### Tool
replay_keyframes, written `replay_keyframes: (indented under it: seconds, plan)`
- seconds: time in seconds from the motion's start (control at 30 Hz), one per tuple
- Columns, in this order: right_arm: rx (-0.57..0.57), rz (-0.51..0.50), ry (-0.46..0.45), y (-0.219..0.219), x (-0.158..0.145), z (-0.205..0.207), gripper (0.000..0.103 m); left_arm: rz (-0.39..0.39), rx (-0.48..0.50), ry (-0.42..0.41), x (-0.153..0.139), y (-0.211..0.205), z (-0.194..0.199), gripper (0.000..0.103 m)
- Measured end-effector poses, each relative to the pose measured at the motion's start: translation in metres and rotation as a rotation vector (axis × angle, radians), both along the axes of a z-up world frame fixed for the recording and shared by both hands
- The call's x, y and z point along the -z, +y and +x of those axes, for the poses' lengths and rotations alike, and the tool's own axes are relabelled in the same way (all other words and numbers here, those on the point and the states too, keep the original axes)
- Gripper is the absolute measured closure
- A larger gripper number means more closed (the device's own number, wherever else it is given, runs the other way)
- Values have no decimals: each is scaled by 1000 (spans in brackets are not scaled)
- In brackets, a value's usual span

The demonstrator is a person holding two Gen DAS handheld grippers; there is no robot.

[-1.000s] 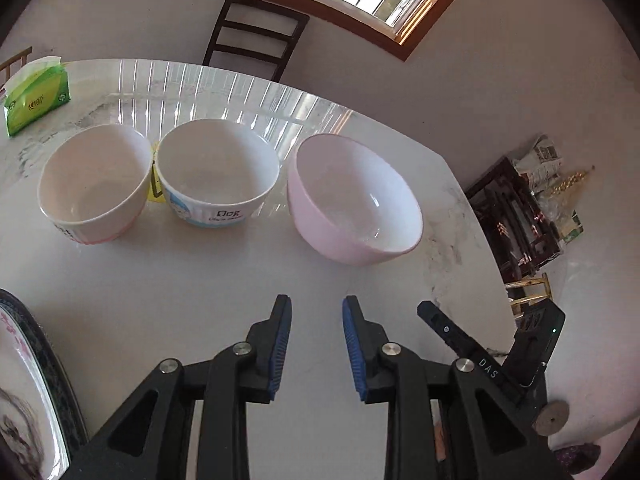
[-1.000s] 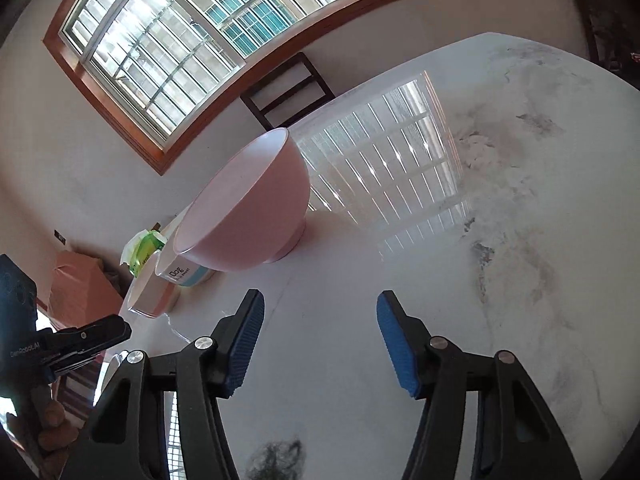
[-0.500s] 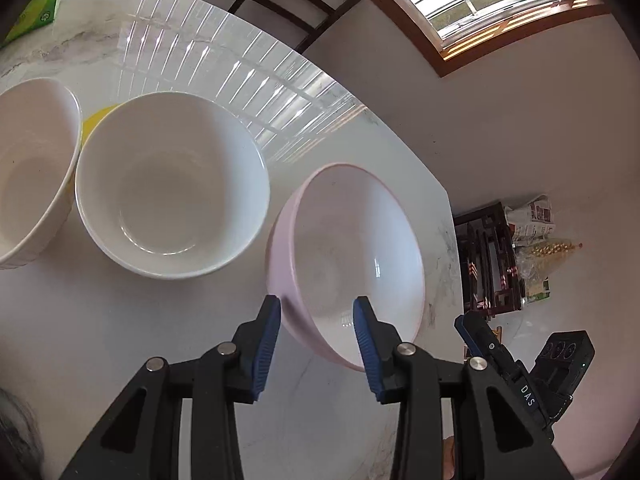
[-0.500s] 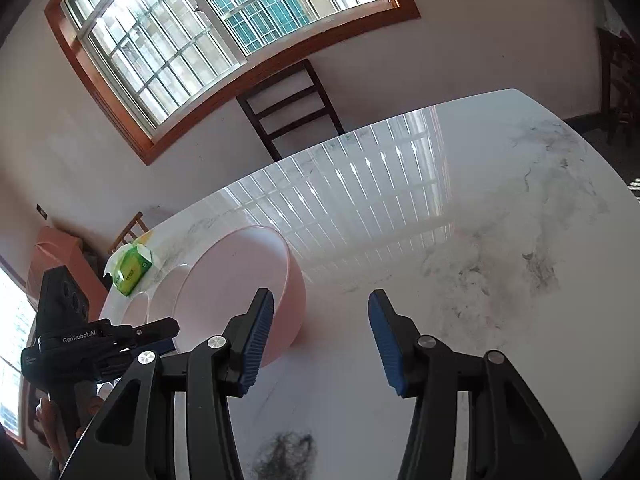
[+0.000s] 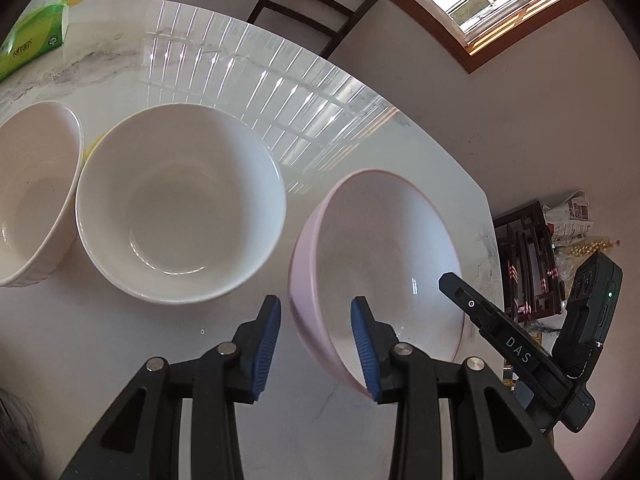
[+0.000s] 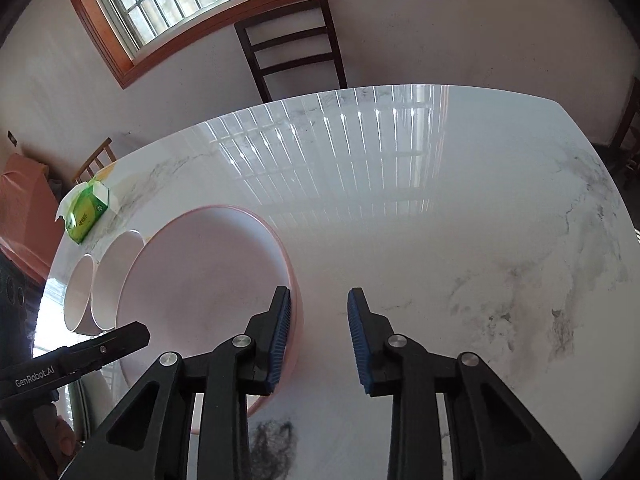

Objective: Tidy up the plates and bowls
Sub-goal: 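Close both tools on the rim of the pink bowl, then carry the pink bowl beside the plate stack and open both tools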

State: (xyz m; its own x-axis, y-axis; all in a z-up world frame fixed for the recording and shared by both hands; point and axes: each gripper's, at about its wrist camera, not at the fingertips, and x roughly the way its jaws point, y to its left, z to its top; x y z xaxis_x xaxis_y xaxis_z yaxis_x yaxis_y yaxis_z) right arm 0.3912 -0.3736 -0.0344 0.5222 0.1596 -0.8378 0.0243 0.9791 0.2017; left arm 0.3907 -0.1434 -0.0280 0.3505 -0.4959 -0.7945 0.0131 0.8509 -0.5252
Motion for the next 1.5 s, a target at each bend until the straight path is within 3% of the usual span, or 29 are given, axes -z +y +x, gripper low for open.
replay_keyframes:
  seconds: [0.07,0.2,0.4,0.67,1.07,1.5]
  plan:
    - [-20,11,30,5,3,3,95,12,14,16,4,-4,0,81]
    - [-42,1,28,11,-6,-8,95,87,19,-19,-1,-6,-10,86]
    - [-76,66,50,20,-24,-47,93,83,23,-50,-23,17,-53,86]
    - [-149,117,91,63,-39,-118,91,83,35,-5,-39,69,-131,86]
    - [-229,139,190,130,-6,-197,91,152,11,24,-42,135,-212,86]
    - [-233,121,216,161,6,-209,91,174,0,28,-28,154,-231,86]
